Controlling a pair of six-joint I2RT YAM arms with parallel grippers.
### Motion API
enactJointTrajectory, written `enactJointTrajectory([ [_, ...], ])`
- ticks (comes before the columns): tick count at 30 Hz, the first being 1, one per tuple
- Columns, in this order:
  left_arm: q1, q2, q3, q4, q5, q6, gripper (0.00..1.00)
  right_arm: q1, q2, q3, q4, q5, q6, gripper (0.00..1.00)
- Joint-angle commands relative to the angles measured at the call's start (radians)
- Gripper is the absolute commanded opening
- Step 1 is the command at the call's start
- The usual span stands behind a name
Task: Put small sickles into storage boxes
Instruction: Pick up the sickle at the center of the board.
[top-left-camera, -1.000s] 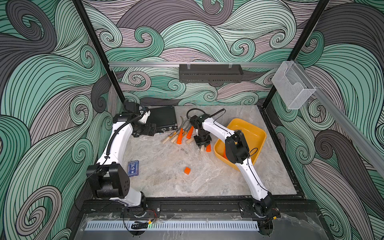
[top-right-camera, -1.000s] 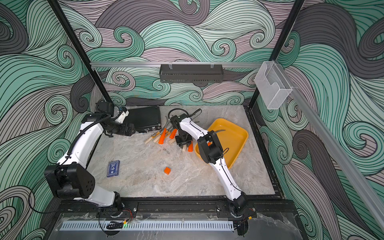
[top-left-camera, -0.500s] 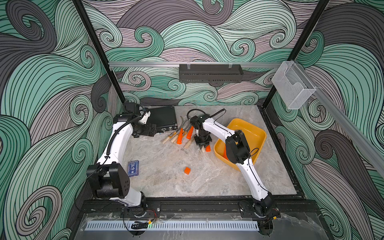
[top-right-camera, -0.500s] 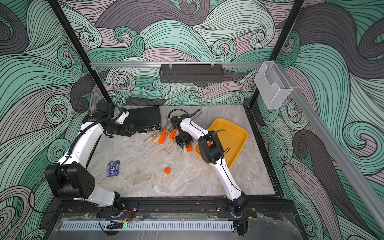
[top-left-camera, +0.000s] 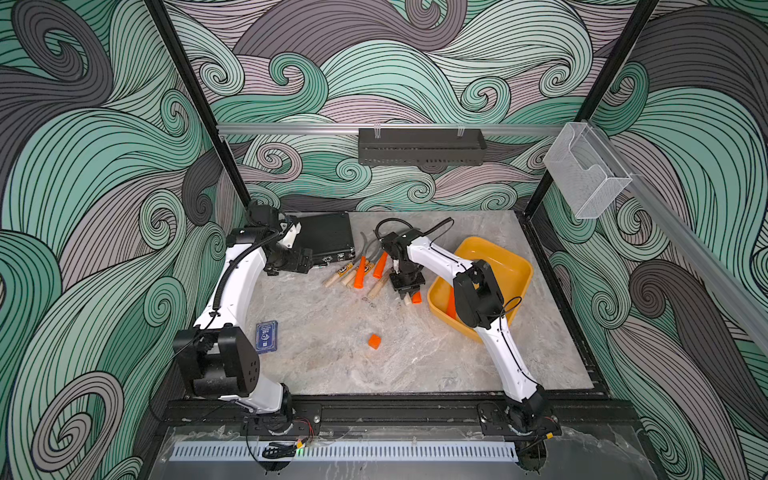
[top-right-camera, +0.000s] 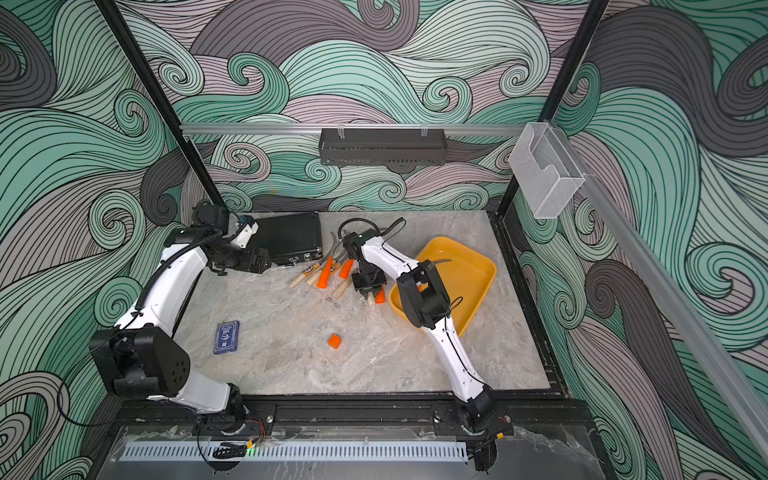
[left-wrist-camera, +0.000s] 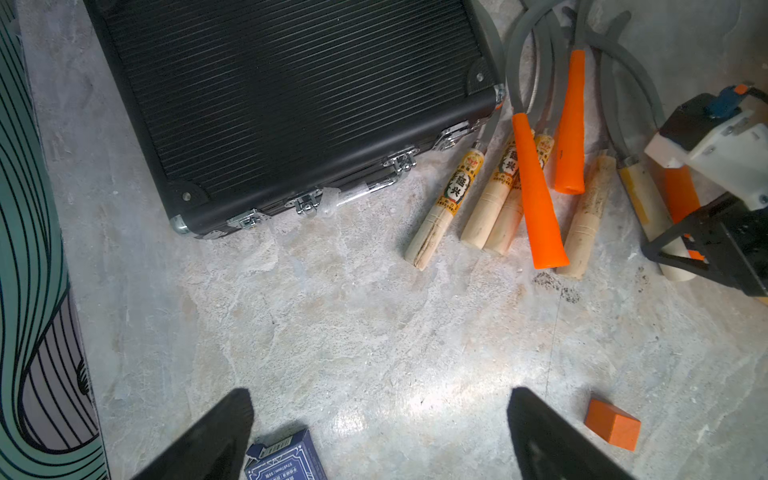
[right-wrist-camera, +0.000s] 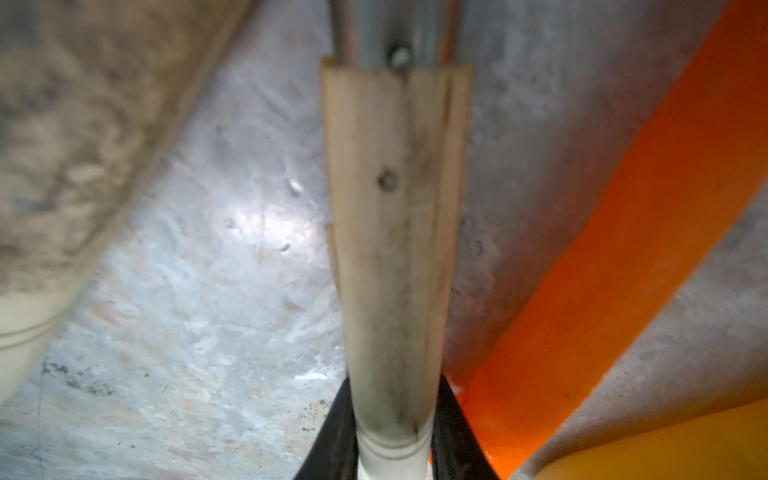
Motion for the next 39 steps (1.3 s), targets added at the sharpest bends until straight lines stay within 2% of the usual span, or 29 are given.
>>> enactJointTrajectory([
  [1, -0.005, -0.023, 0.014, -0.007, 0.007, 0.003, 0.96, -0.019, -0.066, -0.027, -0.012, -0.042, 0.010, 0.06],
  [25, -0.005, -0.038, 0.010, -0.001, 0.005, 0.008, 0.96, -0.069, -0.173, -0.044, 0.010, -0.259, -0.008, 0.04],
  [39, -0.005, -0.037, 0.009, 0.004, 0.001, 0.013, 0.96, -0.087, -0.245, -0.076, 0.011, -0.341, -0.033, 0.02],
])
